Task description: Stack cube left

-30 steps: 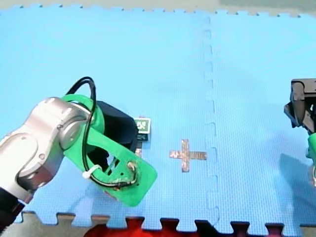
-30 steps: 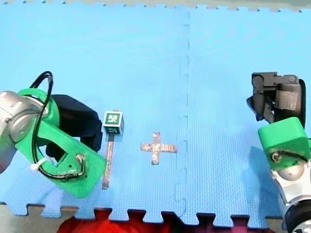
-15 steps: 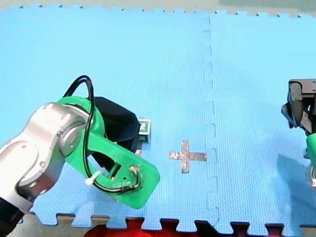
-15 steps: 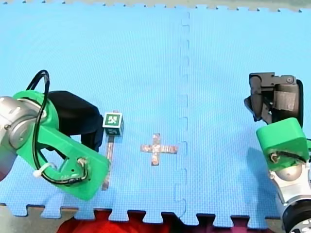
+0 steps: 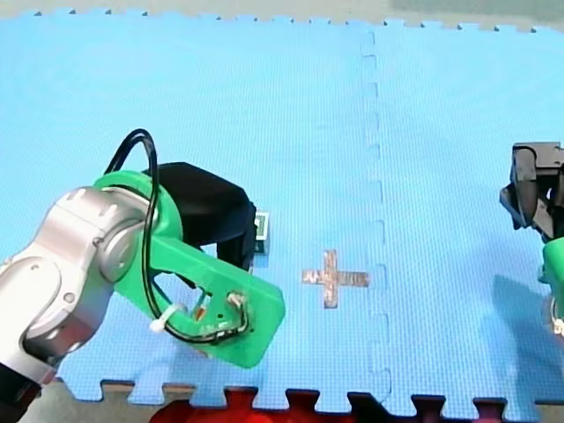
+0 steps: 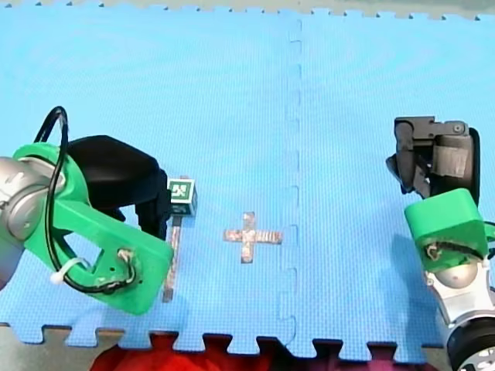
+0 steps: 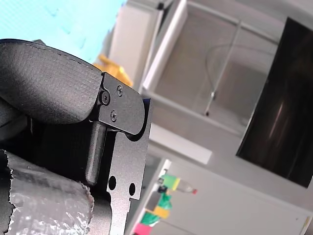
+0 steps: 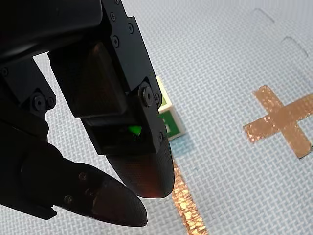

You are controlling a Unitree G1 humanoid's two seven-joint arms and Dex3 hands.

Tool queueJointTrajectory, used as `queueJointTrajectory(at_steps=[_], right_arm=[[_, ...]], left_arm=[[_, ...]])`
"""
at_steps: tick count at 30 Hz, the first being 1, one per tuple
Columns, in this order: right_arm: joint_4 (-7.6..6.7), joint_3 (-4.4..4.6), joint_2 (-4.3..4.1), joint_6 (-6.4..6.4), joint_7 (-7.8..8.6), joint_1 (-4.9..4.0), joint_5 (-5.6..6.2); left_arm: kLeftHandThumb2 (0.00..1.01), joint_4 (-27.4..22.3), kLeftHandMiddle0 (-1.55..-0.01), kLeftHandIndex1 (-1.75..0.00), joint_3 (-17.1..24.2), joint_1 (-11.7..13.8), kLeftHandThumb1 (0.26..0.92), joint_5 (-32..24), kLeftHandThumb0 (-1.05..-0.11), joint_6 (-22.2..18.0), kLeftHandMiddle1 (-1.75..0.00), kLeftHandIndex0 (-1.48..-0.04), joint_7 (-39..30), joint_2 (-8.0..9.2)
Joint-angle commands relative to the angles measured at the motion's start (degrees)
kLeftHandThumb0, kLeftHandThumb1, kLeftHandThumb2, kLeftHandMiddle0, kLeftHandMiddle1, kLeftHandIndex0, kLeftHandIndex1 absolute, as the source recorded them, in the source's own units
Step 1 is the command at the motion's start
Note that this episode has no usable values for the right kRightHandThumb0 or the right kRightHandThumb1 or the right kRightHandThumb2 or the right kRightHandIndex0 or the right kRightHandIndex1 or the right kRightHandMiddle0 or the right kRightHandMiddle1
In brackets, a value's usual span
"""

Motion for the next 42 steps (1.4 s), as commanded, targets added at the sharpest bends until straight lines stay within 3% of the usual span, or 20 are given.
queueJointTrajectory(at_steps=[1,5,6,8,9,11,13,16,17,18,21,22,24,25,32,35,38,42], right_arm=[[0.19,-0.08,-0.17,0.15,-0.13,0.08,0.12],[0.52,-0.22,-0.27,0.46,0.15,-0.17,0.36],[0.57,-0.26,-0.29,0.52,0.25,-0.23,0.44],[0.7,-0.35,-0.29,0.6,0.49,-0.34,0.61],[0.75,-0.38,-0.28,0.62,0.59,-0.38,0.67],[0.78,-0.43,-0.27,0.6,0.74,-0.4,0.74],[0.78,-0.46,-0.25,0.56,0.76,-0.37,0.74],[0.7,-0.49,-0.25,0.44,0.68,-0.24,0.71],[0.68,-0.51,-0.27,0.4,0.69,-0.2,0.72],[0.65,-0.52,-0.28,0.34,0.69,-0.13,0.72],[0.62,-0.62,-0.38,0.11,0.83,0.16,0.82],[0.62,-0.65,-0.41,0.07,0.85,0.23,0.84],[0.53,-0.64,-0.45,-0.01,0.73,0.41,0.75],[0.5,-0.62,-0.45,-0.01,0.66,0.46,0.7],[0.25,-0.77,-0.61,-0.08,0.86,0.72,0.87],[0.18,-0.88,-0.71,-0.07,1.14,0.73,1.04],[0.21,-1.02,-0.81,-0.04,1.38,0.64,1.19],[0.21,-1.11,-0.94,-0.09,1.43,0.58,1.17]], left_arm=[[0.0,0.58,-1.17,0.0,1.43,0.15,0.772,-1.6,-0.494,-1.2,-0.79,-1.31,0.9,0.93],[0.0,2.44,-1.18,0.0,2.92,0.1,0.772,-4.12,-0.497,-3.98,-0.79,-1.29,2.25,2.33],[0.0,2.8,-1.17,0.0,3.17,0.19,0.763,-4.51,-0.548,-4.45,-0.85,-1.19,2.57,2.57],[0.01,3.4,-1.05,0.0,3.34,0.28,0.771,-4.88,-0.777,-5.08,-0.86,-0.91,3.1,2.88],[0.01,3.51,-1.0,0.0,3.33,0.31,0.796,-4.9,-0.877,-5.21,-0.65,-0.81,3.26,2.98],[0.0,3.59,-0.95,0.0,3.44,0.43,0.827,-5.19,-0.985,-5.13,-0.28,-0.67,3.34,2.97],[0.0,3.95,-0.95,0.0,4.3,0.88,0.837,-6.65,-1.027,-4.47,-0.18,-0.61,3.6,2.37],[0.0,5.66,-1.08,0.0,5.67,1.88,0.843,-8.58,-1.046,-3.89,-0.21,-0.53,5.38,1.84],[0.0,6.18,-1.13,0.0,5.89,2.08,0.843,-8.9,-1.047,-3.79,-0.24,-0.52,5.86,1.87],[0.0,6.62,-1.09,0.0,6.09,2.27,0.841,-9.23,-1.048,-3.82,-0.42,-0.51,6.2,1.97],[0.0,9.98,-0.84,0.0,7.91,2.78,0.84,-13.33,-1.048,-5.84,-1.2,-0.5,6.08,2.71],[0.0,11.95,-0.82,0.0,8.68,2.71,0.842,-15.36,-1.048,-7.08,-1.28,-0.5,5.43,3.24],[0.01,16.4,-0.78,0.0,10.29,2.58,0.878,-19.38,-1.048,-9.96,-1.62,-0.48,4.16,4.27],[0.01,18.03,-0.78,0.0,10.92,2.55,0.885,-20.83,-1.048,-10.9,-1.68,-0.47,3.92,4.4],[0.0,23.51,-0.79,0.0,13.43,4.34,0.894,-25.52,-1.048,-15.57,-1.75,-0.38,6.57,3.43],[0.0,27.8,-0.77,0.0,14.35,7.12,0.885,-26.09,-1.048,-22.43,-1.75,-0.36,13.0,1.26],[0.0,34.05,-0.78,-0.01,14.95,7.68,0.881,-26.87,-1.048,-29.69,-1.75,-0.38,18.1,-1.26],[0.0,37.79,-0.8,-0.09,15.35,7.36,0.857,-27.91,-1.048,-34.22,-1.75,-0.57,19.35,-1.84]])
